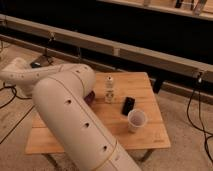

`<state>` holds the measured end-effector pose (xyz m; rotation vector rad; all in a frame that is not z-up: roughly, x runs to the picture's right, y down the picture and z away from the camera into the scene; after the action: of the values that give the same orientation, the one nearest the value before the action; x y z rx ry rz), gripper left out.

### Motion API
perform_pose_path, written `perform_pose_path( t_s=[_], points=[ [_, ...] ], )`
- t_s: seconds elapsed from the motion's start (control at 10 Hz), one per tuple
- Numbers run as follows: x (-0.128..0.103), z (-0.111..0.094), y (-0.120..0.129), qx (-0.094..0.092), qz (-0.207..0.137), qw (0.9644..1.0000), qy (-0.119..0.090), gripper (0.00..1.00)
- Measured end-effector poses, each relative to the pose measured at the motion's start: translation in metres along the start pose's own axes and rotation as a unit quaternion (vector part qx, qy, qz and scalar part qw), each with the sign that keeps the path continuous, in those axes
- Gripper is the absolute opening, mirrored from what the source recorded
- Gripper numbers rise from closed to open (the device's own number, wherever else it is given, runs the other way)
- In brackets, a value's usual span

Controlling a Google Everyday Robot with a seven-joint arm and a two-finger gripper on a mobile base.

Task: Place the pepper in the ceramic bowl

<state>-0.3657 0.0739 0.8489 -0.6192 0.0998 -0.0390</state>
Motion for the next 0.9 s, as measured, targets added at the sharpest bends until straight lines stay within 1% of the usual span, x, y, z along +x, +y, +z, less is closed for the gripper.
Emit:
perform_pose_path(
  t_s=[0.5, 0.8, 0.9],
  points=[
    [0.003, 0.001, -0.001, 0.003, -0.004, 1.0000, 0.001, 0.65],
    [0.022, 0.007, -0.005, 0.011, -0.026, 0.9995, 0.011, 0.65],
    [0.027, 0.010, -0.005, 0.013, -0.042, 0.9989, 0.013, 0.65]
  ],
)
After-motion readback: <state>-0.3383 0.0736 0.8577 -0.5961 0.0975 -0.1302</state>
